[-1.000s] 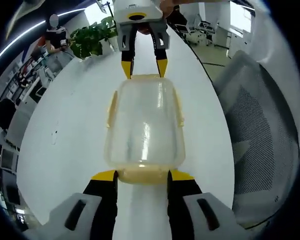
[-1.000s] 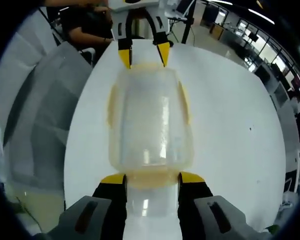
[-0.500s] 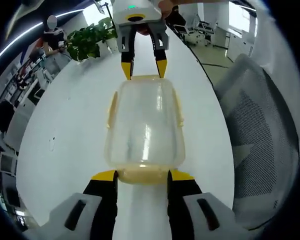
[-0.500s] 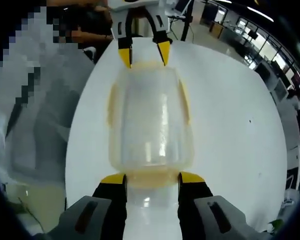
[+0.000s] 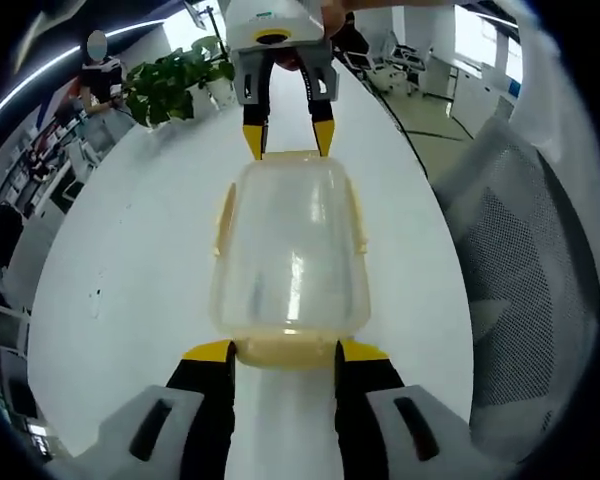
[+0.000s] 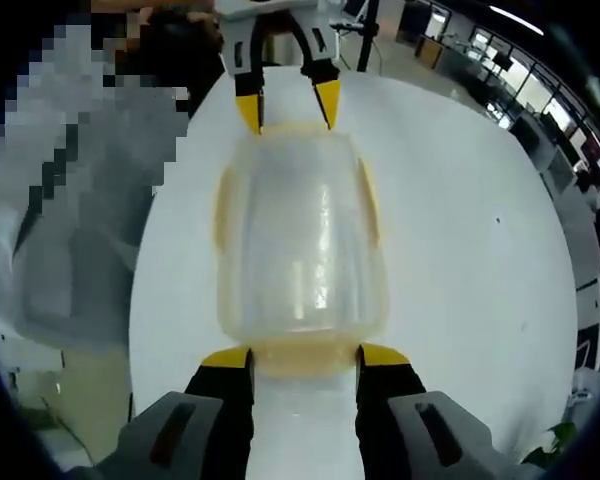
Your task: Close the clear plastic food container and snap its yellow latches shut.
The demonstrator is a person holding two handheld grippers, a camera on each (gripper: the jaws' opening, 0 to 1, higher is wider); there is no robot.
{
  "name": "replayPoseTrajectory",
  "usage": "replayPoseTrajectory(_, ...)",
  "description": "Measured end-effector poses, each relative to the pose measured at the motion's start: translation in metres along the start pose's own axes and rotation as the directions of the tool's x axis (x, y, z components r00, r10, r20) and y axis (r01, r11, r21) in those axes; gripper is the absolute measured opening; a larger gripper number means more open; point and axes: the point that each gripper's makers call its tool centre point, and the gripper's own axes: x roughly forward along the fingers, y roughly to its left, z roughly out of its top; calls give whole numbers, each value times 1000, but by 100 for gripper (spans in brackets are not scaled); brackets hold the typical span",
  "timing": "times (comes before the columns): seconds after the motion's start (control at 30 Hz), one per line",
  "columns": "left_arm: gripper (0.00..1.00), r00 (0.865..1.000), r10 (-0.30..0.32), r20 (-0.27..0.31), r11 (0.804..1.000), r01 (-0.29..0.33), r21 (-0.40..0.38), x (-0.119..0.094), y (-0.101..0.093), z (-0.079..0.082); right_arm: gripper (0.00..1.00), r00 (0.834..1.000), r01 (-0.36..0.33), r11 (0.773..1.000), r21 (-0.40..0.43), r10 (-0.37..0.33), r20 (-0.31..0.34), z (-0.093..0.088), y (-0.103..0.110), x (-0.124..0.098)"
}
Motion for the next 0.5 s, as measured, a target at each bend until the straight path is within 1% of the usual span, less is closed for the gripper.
replayPoseTrajectory(0.1,37,1000,-3,2,1000,3,1,3,1,4,38,1000,2,1000,4,-2,-2,-5,-1,-2)
replayPoseTrajectory(0.23,37,1000,-9,21,1000,9,-3,9,1,14,38,1000,2,1000,5,-2,-15,-16,-3,-5)
replayPoseTrajectory(0.37,37,1000,-17,23,1000,17,-7,18,1,18,38,1000,-5,1000,8,5,-23,-24,-4,-6)
replayPoseTrajectory(0.5,37,999,-21,26,1000,21,-4,21,1,21,38,1000,-8,1000,12,8,-26,-28,-3,-7)
